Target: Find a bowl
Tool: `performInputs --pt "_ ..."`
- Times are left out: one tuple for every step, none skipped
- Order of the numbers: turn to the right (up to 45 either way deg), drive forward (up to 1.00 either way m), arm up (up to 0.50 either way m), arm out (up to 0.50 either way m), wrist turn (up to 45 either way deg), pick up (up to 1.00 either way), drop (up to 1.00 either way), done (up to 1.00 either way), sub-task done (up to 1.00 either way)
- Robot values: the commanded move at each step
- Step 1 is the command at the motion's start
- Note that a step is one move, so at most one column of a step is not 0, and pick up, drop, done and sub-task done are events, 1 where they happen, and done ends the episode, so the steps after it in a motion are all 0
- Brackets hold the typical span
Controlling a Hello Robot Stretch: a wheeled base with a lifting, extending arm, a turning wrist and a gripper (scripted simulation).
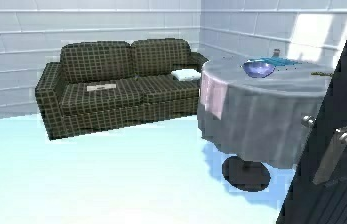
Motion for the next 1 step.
performInputs --pt "0.0 0.35 0.0 0.0 0.0 0.0 0.0 0.0 0.0"
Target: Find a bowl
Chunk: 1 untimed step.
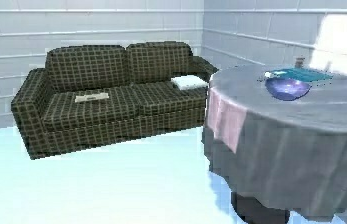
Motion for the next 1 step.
performInputs --pt "27.0 0.0 0.0 0.0 0.0 0.0 0.0 0.0 0.0"
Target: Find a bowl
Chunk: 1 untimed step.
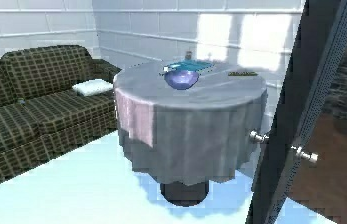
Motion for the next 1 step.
performInputs --pt "0.0 0.0 0.0 0.0 0.0 0.0 0.0 1.0 0.0"
